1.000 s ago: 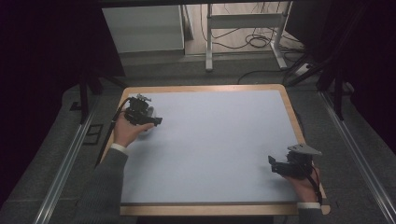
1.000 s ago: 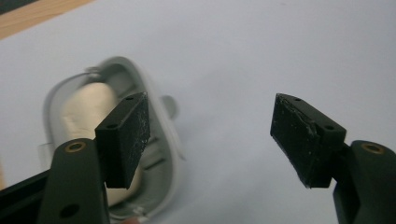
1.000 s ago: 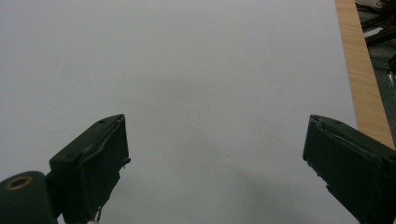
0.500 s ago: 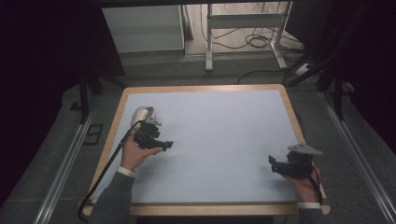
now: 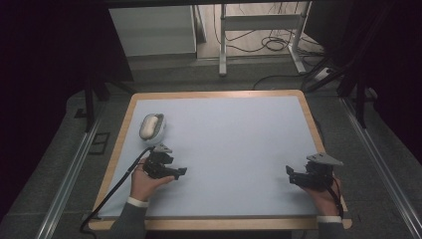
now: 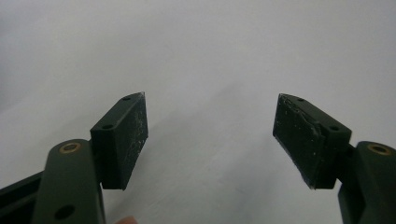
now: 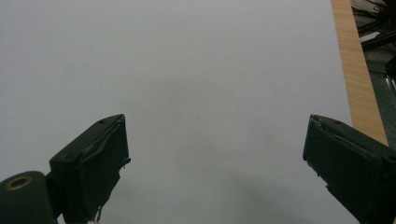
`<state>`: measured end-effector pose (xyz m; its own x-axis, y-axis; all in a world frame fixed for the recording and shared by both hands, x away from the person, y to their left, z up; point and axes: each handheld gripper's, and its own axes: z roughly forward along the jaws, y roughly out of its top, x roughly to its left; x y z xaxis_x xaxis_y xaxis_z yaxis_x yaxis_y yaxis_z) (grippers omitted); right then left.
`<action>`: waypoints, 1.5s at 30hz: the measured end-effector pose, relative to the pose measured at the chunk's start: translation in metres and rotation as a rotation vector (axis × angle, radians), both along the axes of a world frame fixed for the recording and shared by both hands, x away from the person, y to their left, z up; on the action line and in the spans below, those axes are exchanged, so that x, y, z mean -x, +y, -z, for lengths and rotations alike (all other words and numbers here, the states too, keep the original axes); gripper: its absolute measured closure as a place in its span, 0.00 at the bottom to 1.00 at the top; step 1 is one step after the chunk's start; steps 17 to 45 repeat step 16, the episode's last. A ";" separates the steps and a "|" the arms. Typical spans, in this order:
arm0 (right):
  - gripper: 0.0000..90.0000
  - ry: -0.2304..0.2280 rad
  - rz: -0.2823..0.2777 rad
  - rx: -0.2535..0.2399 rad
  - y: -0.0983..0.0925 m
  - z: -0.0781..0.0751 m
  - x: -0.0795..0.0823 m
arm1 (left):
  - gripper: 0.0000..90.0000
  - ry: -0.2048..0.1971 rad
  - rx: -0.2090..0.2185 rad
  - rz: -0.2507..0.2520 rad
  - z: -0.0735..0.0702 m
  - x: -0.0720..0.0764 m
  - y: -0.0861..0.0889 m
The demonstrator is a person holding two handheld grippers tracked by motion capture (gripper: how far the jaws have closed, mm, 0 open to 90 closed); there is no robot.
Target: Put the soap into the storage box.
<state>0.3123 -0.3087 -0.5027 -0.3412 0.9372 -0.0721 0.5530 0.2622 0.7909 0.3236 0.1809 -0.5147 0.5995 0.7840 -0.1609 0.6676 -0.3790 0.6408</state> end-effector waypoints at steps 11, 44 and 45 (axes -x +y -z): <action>0.07 -0.007 -0.004 0.003 0.002 0.000 -0.001 | 0.30 -0.026 0.008 -0.012 -0.001 0.001 0.001; 0.07 -0.015 -0.008 0.002 0.002 -0.001 -0.001 | 0.30 -0.026 0.008 -0.020 -0.001 0.001 0.002; 0.07 -0.015 -0.008 0.002 0.002 -0.001 -0.001 | 0.30 -0.026 0.008 -0.020 -0.001 0.001 0.002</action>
